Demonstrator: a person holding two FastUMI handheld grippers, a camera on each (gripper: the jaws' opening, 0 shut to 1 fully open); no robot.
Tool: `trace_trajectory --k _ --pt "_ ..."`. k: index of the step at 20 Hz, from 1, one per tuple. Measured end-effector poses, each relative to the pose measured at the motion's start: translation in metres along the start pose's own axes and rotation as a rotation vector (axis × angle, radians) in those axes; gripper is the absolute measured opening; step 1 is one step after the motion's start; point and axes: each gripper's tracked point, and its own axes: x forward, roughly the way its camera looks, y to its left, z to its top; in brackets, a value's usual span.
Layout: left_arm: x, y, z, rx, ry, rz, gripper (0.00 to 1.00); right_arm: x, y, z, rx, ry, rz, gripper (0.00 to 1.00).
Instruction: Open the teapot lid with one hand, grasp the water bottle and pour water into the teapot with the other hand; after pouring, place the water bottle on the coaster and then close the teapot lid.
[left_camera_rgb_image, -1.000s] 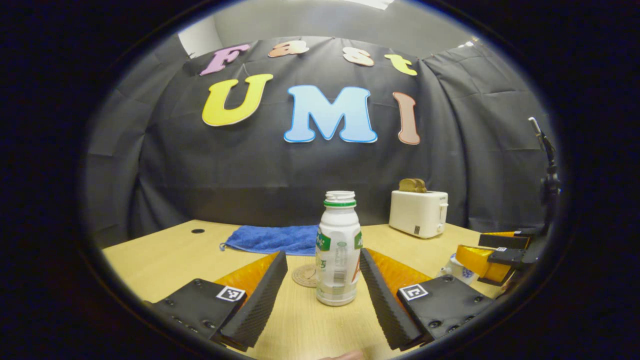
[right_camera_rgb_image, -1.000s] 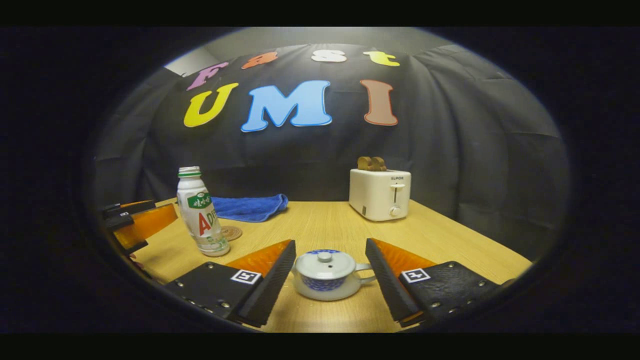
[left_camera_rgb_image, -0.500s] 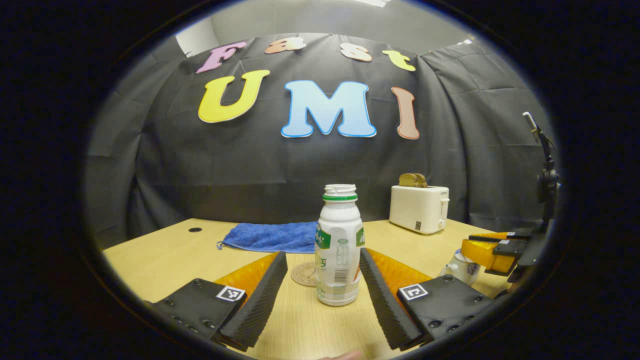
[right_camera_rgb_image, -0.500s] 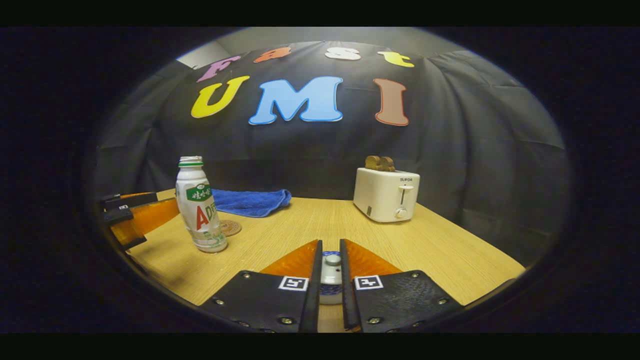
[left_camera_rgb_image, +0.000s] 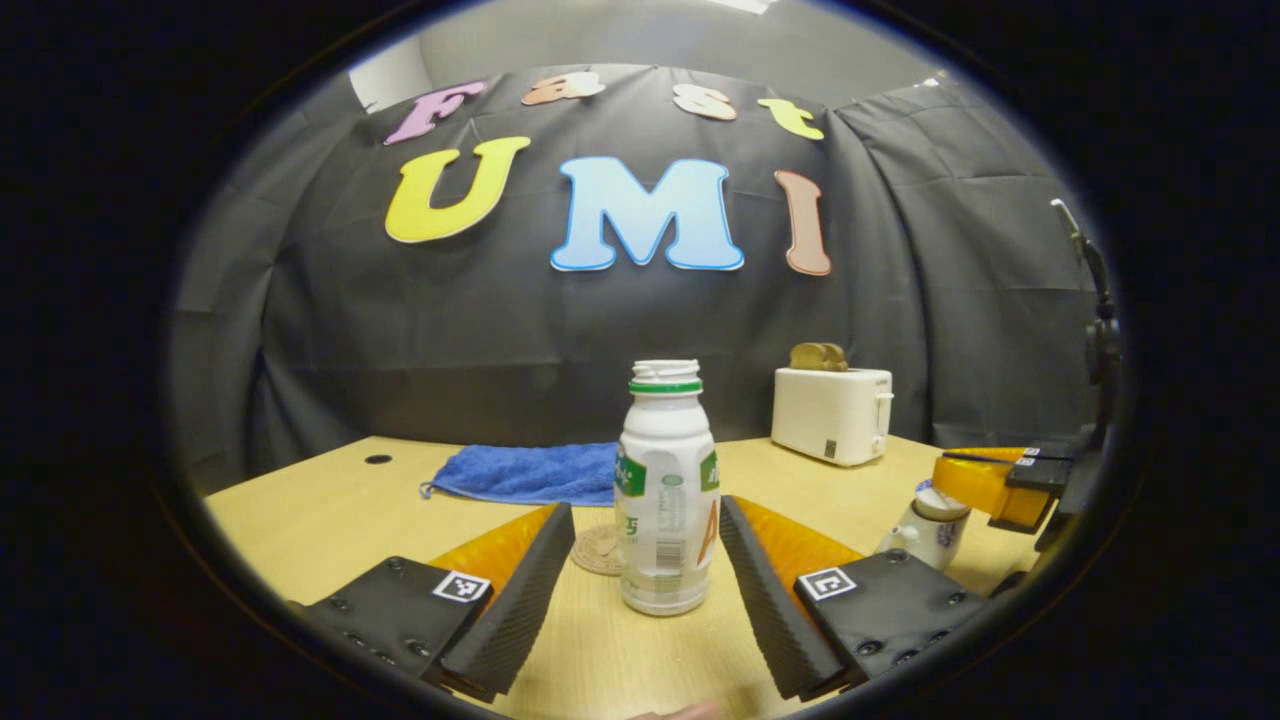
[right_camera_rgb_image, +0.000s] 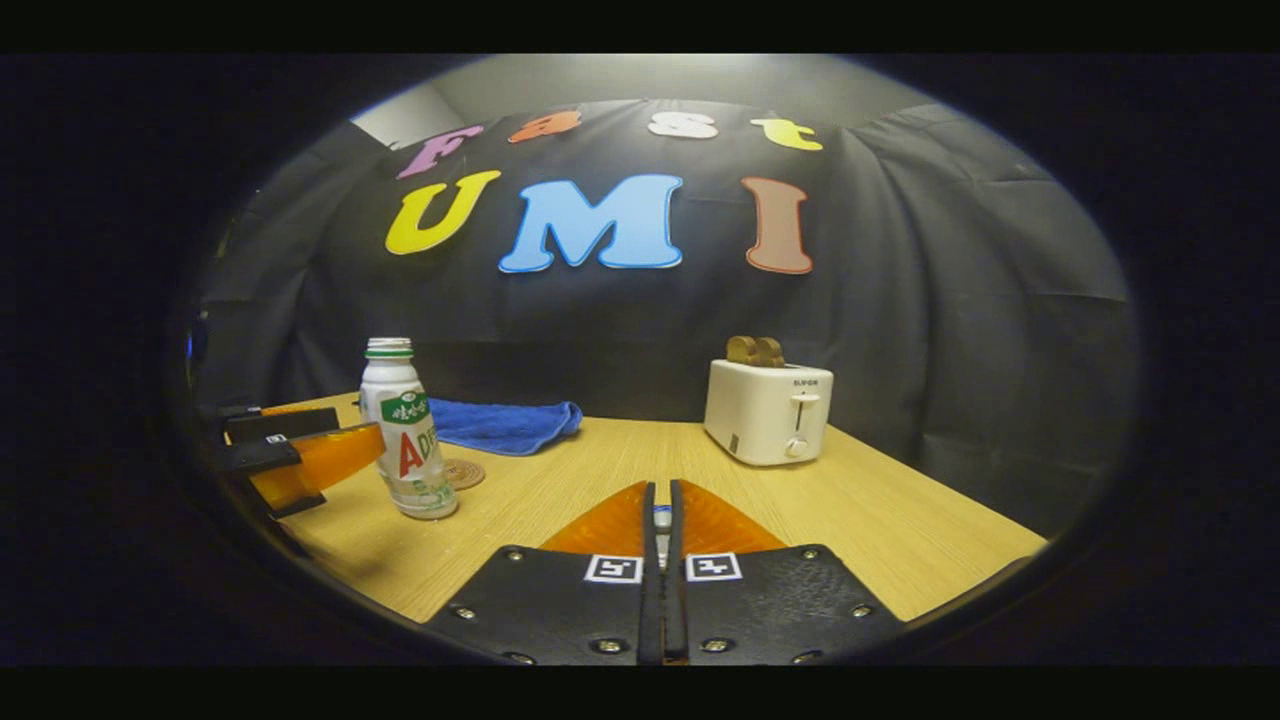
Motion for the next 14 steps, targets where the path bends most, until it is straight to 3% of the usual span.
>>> trace_trajectory --k 2,3,8,9,10,11,14 --pt "0.007 -0.001 0.001 0.006 -0.013 -0.017 0.99 0.0 0.004 -0.002 0.002 0.004 0.011 0.02" --pt "0.011 -0.002 0.0 0.011 -0.017 -0.026 0.99 -0.001 0.004 -0.003 0.003 0.007 0.015 0.18" --pt "0.04 -0.013 0.0 0.057 -0.033 -0.065 0.99 -0.002 0.004 0.001 0.003 -0.009 0.018 0.18" --pt "0.047 -0.015 -0.001 0.069 -0.035 -0.073 0.99 -0.004 0.005 0.0 -0.001 -0.013 0.019 0.01" --pt "0.054 -0.016 -0.003 0.07 -0.035 -0.091 1.0 -0.004 0.004 0.0 -0.001 -0.012 0.019 0.18" --pt "0.058 -0.015 -0.007 0.045 -0.024 -0.112 1.0 -0.005 0.004 -0.001 0.003 -0.012 0.021 0.01" --pt "0.08 -0.008 -0.013 -0.014 0.0 -0.091 1.0 -0.005 0.002 0.0 0.006 -0.018 0.022 0.0"
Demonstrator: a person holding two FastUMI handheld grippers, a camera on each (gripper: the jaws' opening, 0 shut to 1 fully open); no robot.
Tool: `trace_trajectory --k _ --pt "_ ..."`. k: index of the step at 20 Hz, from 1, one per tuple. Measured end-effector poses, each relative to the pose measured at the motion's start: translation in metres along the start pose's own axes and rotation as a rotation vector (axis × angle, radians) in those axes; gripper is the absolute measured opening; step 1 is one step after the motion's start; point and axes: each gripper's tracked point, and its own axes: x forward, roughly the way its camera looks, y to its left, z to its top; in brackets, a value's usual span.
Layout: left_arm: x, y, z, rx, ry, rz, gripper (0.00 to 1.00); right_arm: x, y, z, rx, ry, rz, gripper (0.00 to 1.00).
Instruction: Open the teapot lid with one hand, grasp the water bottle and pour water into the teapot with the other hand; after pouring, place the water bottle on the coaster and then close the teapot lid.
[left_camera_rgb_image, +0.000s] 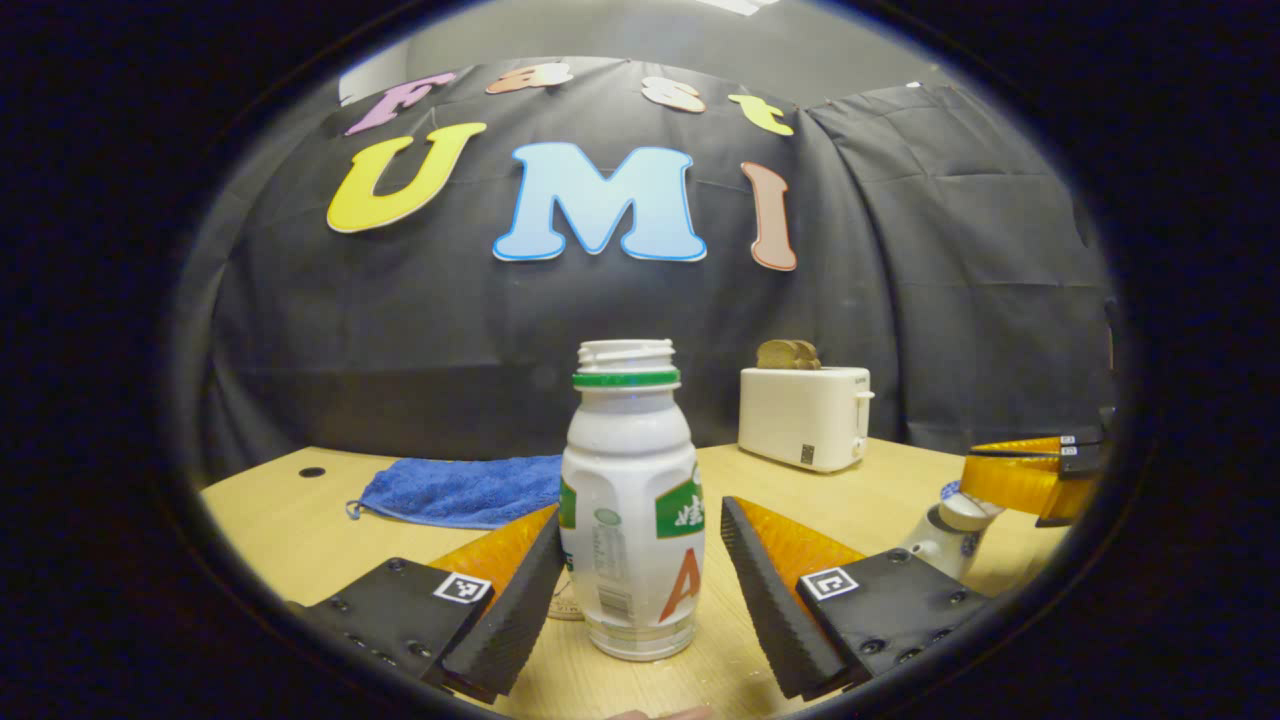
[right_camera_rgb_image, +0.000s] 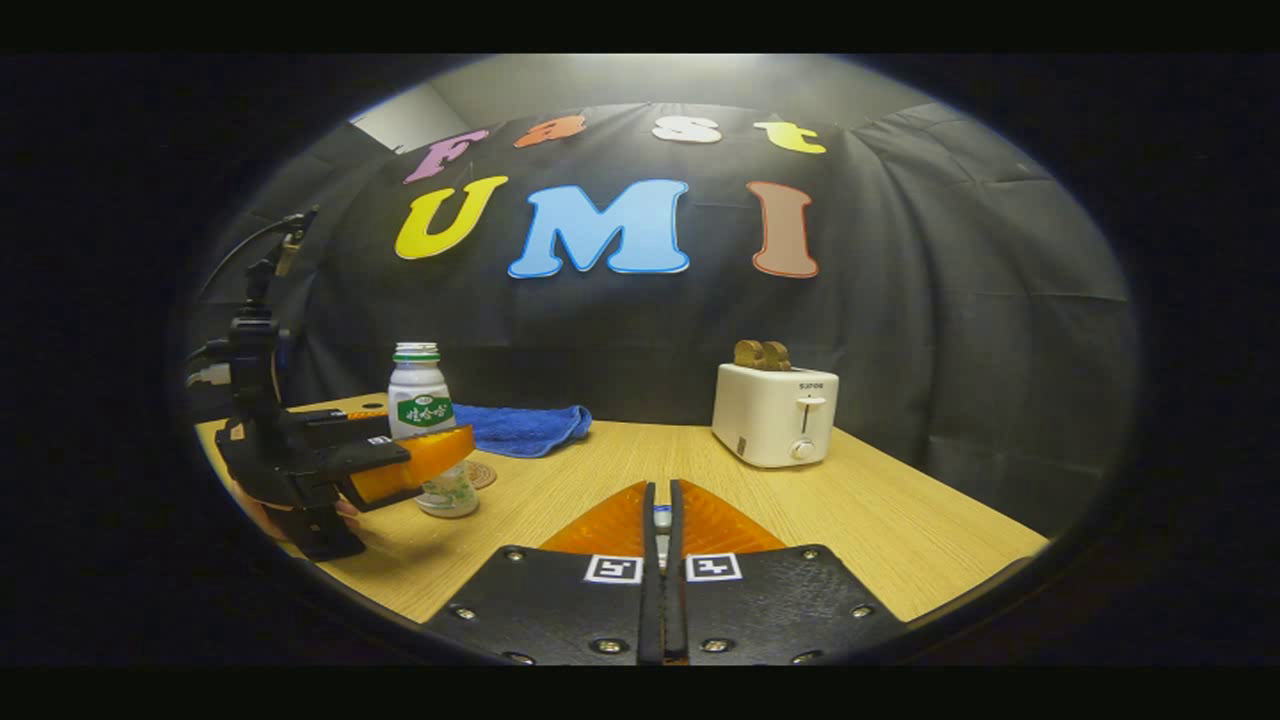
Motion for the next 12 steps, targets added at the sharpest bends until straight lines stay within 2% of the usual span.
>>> trace_trajectory --k 2,3,4,5,7,8,9,11,12 --pt "-0.002 -0.002 0.002 0.028 0.01 0.017 0.99 -0.002 0.001 0.002 0.002 -0.008 0.003 0.01" --pt "-0.002 -0.005 0.002 0.049 0.006 0.026 0.9 -0.003 0.001 0.001 0.003 -0.01 0.004 0.18" --pt "-0.004 -0.006 0.004 0.049 0.01 0.021 0.8 -0.004 0.001 0.003 0.006 -0.015 0.007 0.01" --pt "-0.005 -0.007 -0.002 0.034 0.014 0.019 0.78 -0.006 0.002 0.005 0.007 -0.019 0.011 0.18" --pt "-0.011 -0.008 -0.002 0.019 0.019 0.018 0.8 -0.01 0.0 0.008 0.001 -0.035 0.011 0.18" --pt "-0.015 -0.013 0.0 0.025 0.022 0.004 0.79 -0.013 -0.001 0.011 -0.004 -0.038 0.011 0.01" --pt "-0.021 -0.02 0.001 0.034 0.029 -0.014 0.75 -0.019 0.001 0.012 -0.007 -0.042 0.017 0.01" --pt "-0.038 -0.029 0.007 0.059 0.019 -0.04 0.75 -0.038 0.005 0.013 0.0 -0.049 0.032 0.01" --pt "-0.048 -0.033 0.01 0.075 0.013 -0.048 0.7 -0.047 0.008 0.012 0.004 -0.048 0.04 0.01"
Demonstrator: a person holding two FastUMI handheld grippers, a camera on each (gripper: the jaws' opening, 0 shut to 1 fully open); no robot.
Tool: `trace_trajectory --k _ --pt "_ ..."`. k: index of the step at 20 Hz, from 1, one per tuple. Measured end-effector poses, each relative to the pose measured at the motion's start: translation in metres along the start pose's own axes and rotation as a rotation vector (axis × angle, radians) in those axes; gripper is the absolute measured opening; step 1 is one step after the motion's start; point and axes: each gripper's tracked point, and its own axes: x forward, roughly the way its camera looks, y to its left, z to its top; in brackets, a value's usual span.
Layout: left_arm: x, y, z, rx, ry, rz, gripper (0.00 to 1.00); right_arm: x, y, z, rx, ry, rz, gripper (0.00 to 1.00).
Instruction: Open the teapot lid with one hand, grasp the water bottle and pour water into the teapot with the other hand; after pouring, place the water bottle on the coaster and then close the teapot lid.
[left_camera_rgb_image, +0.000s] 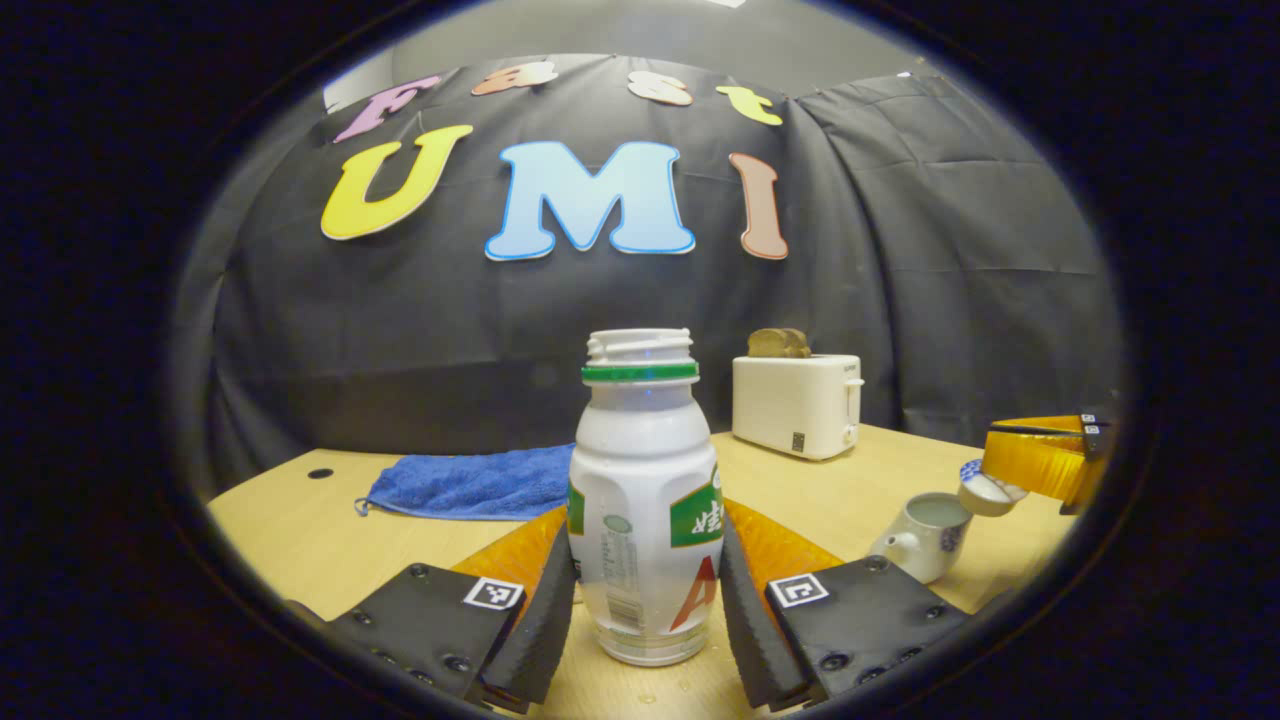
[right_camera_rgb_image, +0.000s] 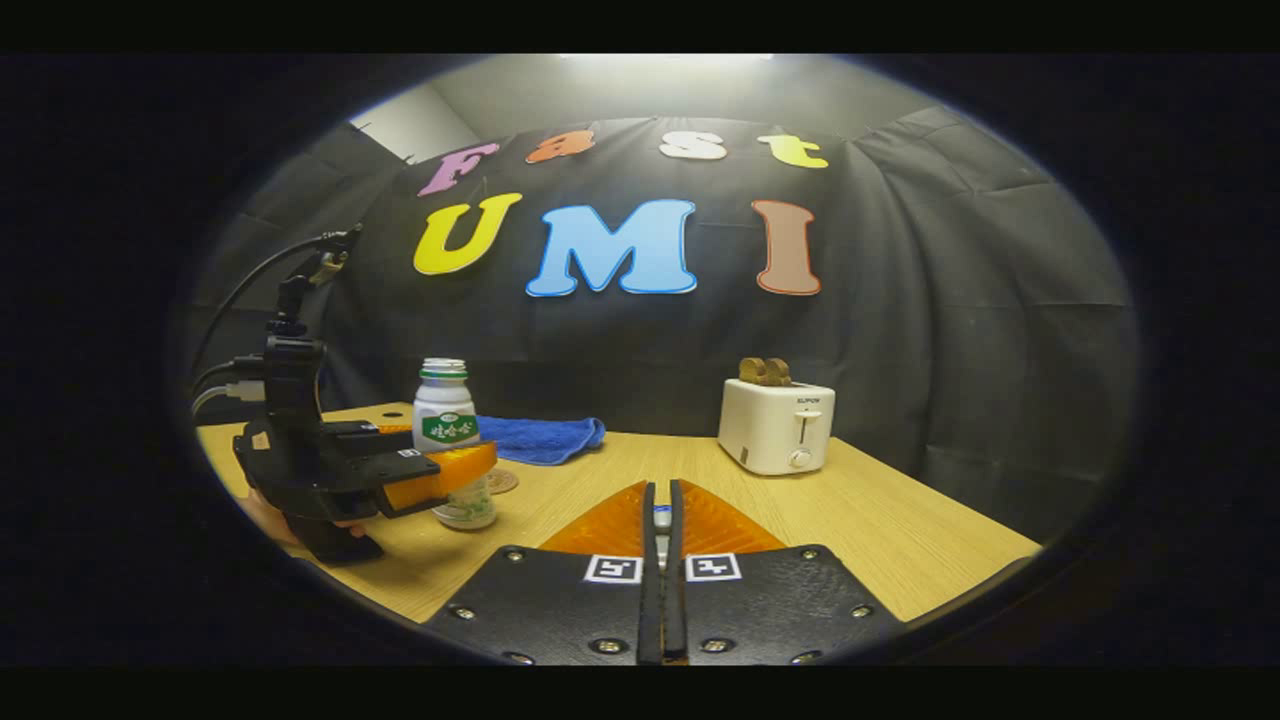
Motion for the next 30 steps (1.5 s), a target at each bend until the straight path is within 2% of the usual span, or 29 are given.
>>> trace_trajectory --k 1,2,5,7,8,9,11,12,13,15,16,17,18,19,20,21,24,25,26,27,28,29,30 --pt "-0.008 -0.002 0.002 0.014 0.002 -0.002 0.79 -0.007 0.0 0.001 0.006 -0.008 0.0 0.01" --pt "-0.016 -0.002 0.001 0.028 0.006 0.0 0.74 -0.014 0.001 0.002 -0.002 0.0 0.009 0.01" --pt "-0.03 0.002 -0.003 0.112 0.029 0.028 0.74 -0.042 0.001 0.003 -0.037 -0.023 0.002 0.01" --pt "-0.032 0.012 -0.013 0.185 0.074 0.067 0.78 -0.06 0.004 -0.005 -0.04 -0.022 0.011 0.01" --pt "-0.032 0.016 -0.012 0.227 0.071 0.087 0.78 -0.068 0.006 -0.009 -0.046 -0.022 0.017 0.18" --pt "-0.031 0.018 -0.012 0.26 0.078 0.095 0.78 -0.077 0.005 -0.011 -0.05 -0.028 0.014 0.01" --pt "-0.028 0.018 -0.015 0.336 0.1 0.109 0.78 -0.092 0.008 -0.016 -0.045 -0.037 0.021 0.01" --pt "-0.026 0.017 -0.016 0.379 0.11 0.115 0.74 -0.098 0.009 -0.019 -0.042 -0.032 0.027 0.18" --pt "-0.026 0.015 -0.016 0.416 0.115 0.117 0.78 -0.102 0.008 -0.025 -0.045 -0.024 0.031 0.01" --pt "-0.024 0.012 -0.014 0.491 0.121 0.131 0.79 -0.113 0.004 -0.02 -0.04 -0.033 0.029 0.02" --pt "-0.022 0.011 -0.013 0.545 0.122 0.145 0.74 -0.117 0.001 -0.021 -0.042 -0.036 0.028 0.01" --pt "-0.019 0.009 -0.011 0.602 0.123 0.156 0.78 -0.119 0.0 -0.024 -0.041 -0.033 0.027 0.01" --pt "-0.016 0.005 -0.011 0.654 0.12 0.162 0.74 -0.123 0.0 -0.025 -0.033 -0.028 0.028 0.01" --pt "-0.012 0.001 -0.009 0.695 0.119 0.165 0.74 -0.126 -0.001 -0.028 -0.022 -0.026 0.029 0.01" --pt "-0.009 -0.004 -0.009 0.736 0.123 0.164 0.79 -0.128 -0.002 -0.027 -0.009 -0.028 0.03 0.01" --pt "-0.007 -0.007 -0.011 0.772 0.127 0.164 0.78 -0.131 -0.002 -0.026 -0.005 -0.026 0.031 0.18" --pt "0.002 -0.02 -0.015 0.843 0.132 0.148 0.79 -0.135 -0.003 -0.024 0.007 -0.028 0.033 0.18" --pt "0.003 -0.023 -0.017 0.859 0.136 0.142 0.79 -0.136 -0.003 -0.025 0.009 -0.027 0.036 0.01" --pt "0.006 -0.029 -0.017 0.885 0.137 0.135 0.79 -0.137 -0.003 -0.024 0.01 -0.026 0.038 0.18" --pt "0.008 -0.032 -0.017 0.914 0.138 0.132 0.79 -0.139 -0.002 -0.024 0.012 -0.027 0.042 0.01" --pt "0.01 -0.036 -0.017 0.938 0.137 0.127 0.79 -0.142 -0.001 -0.025 0.011 -0.027 0.044 0.18" --pt "0.011 -0.04 -0.017 0.956 0.133 0.119 0.74 -0.144 -0.002 -0.025 0.01 -0.028 0.045 0.18" --pt "0.013 -0.045 -0.017 0.972 0.131 0.109 0.74 -0.148 -0.003 -0.025 0.007 -0.029 0.042 0.18"
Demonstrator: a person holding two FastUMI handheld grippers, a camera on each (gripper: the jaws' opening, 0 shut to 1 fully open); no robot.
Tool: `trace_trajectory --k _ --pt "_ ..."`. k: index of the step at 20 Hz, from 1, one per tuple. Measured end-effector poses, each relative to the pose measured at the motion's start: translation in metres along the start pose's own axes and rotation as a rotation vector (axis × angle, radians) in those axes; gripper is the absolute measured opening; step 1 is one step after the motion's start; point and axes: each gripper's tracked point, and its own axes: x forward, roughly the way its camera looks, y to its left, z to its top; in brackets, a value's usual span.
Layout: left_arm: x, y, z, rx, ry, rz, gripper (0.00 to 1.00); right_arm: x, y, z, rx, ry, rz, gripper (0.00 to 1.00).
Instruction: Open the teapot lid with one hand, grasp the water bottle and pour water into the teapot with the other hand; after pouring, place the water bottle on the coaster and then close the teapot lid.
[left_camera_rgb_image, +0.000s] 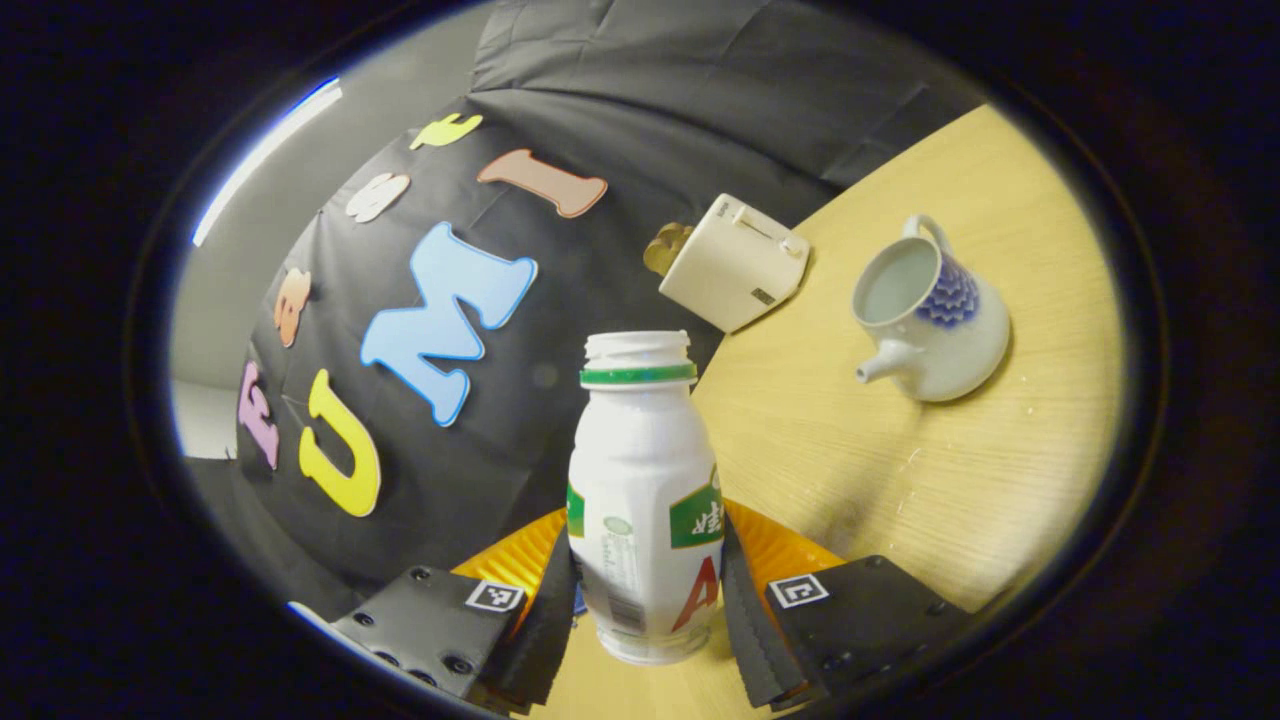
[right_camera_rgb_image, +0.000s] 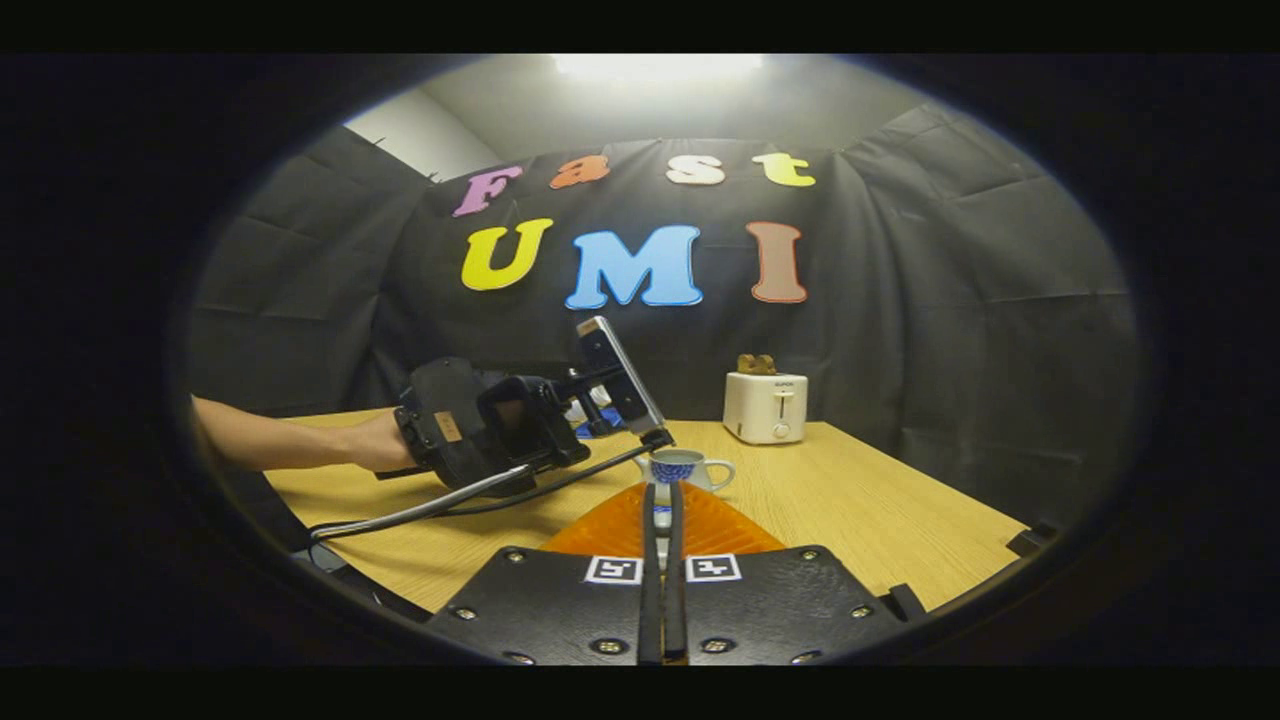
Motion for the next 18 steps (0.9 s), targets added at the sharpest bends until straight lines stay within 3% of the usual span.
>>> trace_trajectory --k 1,2,3,5,6,7,12,13,14,15,16,17,18 --pt "0.0 -0.003 0.003 0.022 -0.008 -0.001 0.72 -0.002 -0.002 -0.001 -0.001 0.0 -0.004 0.01" --pt "0.001 -0.005 0.008 0.049 -0.013 -0.006 0.7 -0.004 -0.004 -0.001 -0.001 0.0 -0.006 0.01" --pt "0.001 -0.009 0.012 0.075 -0.018 -0.01 0.78 -0.005 -0.005 -0.002 0.004 0.003 -0.009 0.01" --pt "-0.001 -0.016 0.021 0.12 -0.036 -0.015 0.69 -0.006 -0.008 -0.002 0.016 0.003 -0.012 0.01" --pt "-0.002 -0.018 0.026 0.137 -0.041 -0.016 0.69 -0.007 -0.01 -0.001 0.018 0.001 -0.014 0.01" --pt "-0.003 -0.021 0.028 0.158 -0.046 -0.023 0.79 -0.007 -0.011 0.001 0.02 -0.001 -0.015 0.01" --pt "0.002 -0.029 0.036 0.249 -0.053 -0.033 0.79 -0.007 -0.011 -0.003 0.021 0.006 -0.015 0.01" --pt "0.003 -0.031 0.036 0.264 -0.05 -0.034 0.79 -0.006 -0.012 -0.004 0.021 0.01 -0.015 0.18" --pt "0.004 -0.031 0.035 0.283 -0.044 -0.035 0.79 -0.007 -0.012 -0.005 0.022 0.012 -0.014 0.01" --pt "0.006 -0.032 0.036 0.304 -0.042 -0.036 0.79 -0.008 -0.011 -0.005 0.024 0.014 -0.011 0.01" --pt "0.008 -0.032 0.037 0.319 -0.043 -0.035 0.77 -0.007 -0.01 -0.006 0.023 0.015 -0.009 0.18" --pt "0.008 -0.033 0.037 0.334 -0.045 -0.034 0.76 -0.007 -0.01 -0.007 0.02 0.019 -0.005 0.18" --pt "0.007 -0.032 0.04 0.351 -0.052 -0.032 0.74 -0.007 -0.01 -0.008 0.017 0.022 -0.004 0.01"
